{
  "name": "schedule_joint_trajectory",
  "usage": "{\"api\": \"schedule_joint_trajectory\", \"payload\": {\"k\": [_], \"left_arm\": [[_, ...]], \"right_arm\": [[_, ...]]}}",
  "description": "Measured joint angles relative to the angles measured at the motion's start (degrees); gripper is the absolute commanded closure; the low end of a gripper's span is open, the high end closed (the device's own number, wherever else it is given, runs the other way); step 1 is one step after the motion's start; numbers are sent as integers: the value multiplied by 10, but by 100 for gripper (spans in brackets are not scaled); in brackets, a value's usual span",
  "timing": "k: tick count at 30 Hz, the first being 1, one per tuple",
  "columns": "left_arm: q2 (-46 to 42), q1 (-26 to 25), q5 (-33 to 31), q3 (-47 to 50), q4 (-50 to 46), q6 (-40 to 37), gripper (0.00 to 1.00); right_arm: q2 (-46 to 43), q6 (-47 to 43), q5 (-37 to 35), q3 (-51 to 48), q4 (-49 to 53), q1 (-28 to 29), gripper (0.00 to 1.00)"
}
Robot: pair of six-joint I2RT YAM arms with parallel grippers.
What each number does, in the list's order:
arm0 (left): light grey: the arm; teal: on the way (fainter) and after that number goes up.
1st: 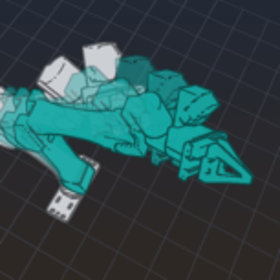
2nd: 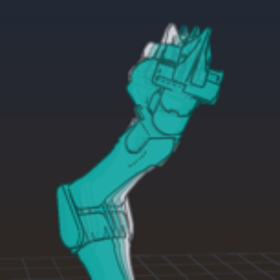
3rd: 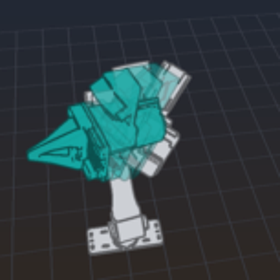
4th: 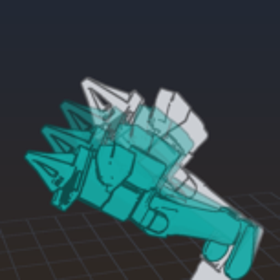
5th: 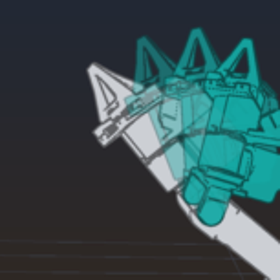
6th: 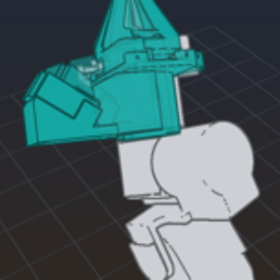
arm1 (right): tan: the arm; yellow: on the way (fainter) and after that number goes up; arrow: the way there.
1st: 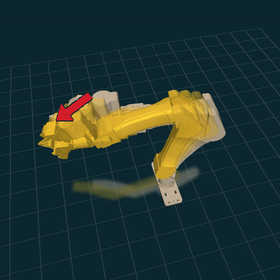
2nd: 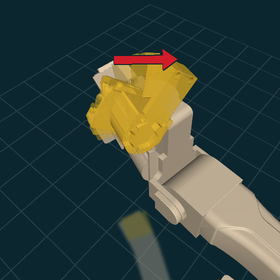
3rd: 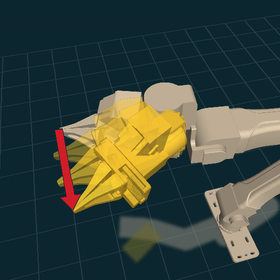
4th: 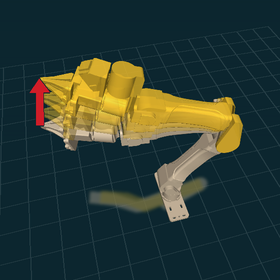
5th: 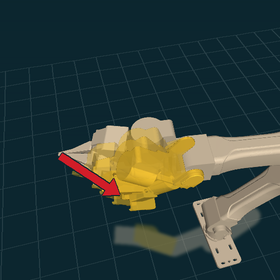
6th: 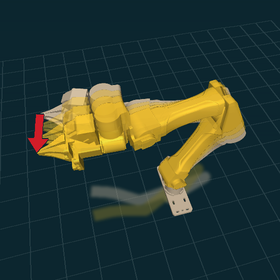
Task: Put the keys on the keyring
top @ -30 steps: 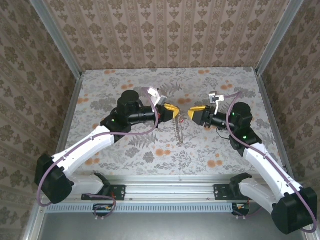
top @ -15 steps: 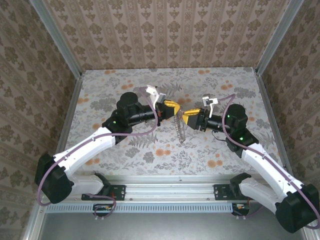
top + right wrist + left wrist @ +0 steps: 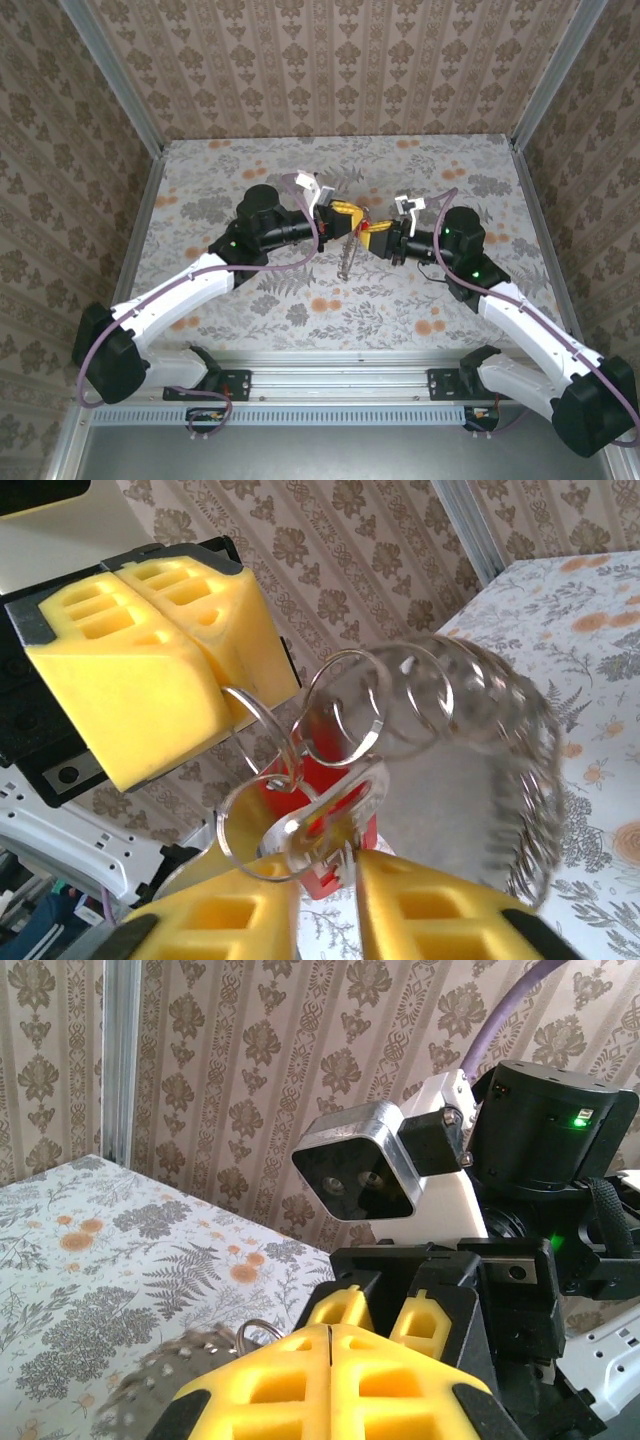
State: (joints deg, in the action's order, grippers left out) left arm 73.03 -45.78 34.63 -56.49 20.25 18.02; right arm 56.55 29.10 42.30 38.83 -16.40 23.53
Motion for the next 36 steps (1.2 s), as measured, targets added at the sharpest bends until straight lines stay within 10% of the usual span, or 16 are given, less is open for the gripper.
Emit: {"api": "schedule_joint_trajectory", "payload": {"k": [4, 16, 36], "left_arm": [[0, 0, 0, 0, 0, 0, 100], [0, 0, 1, 0, -1, 0, 100], [0, 0, 5, 0, -1, 0, 100]], "right_arm": [[-17, -14, -2, 0, 33, 0, 61], [-135, 5, -21, -1, 59, -28, 62], [-14, 103, 32, 13, -93, -46, 66]]}}
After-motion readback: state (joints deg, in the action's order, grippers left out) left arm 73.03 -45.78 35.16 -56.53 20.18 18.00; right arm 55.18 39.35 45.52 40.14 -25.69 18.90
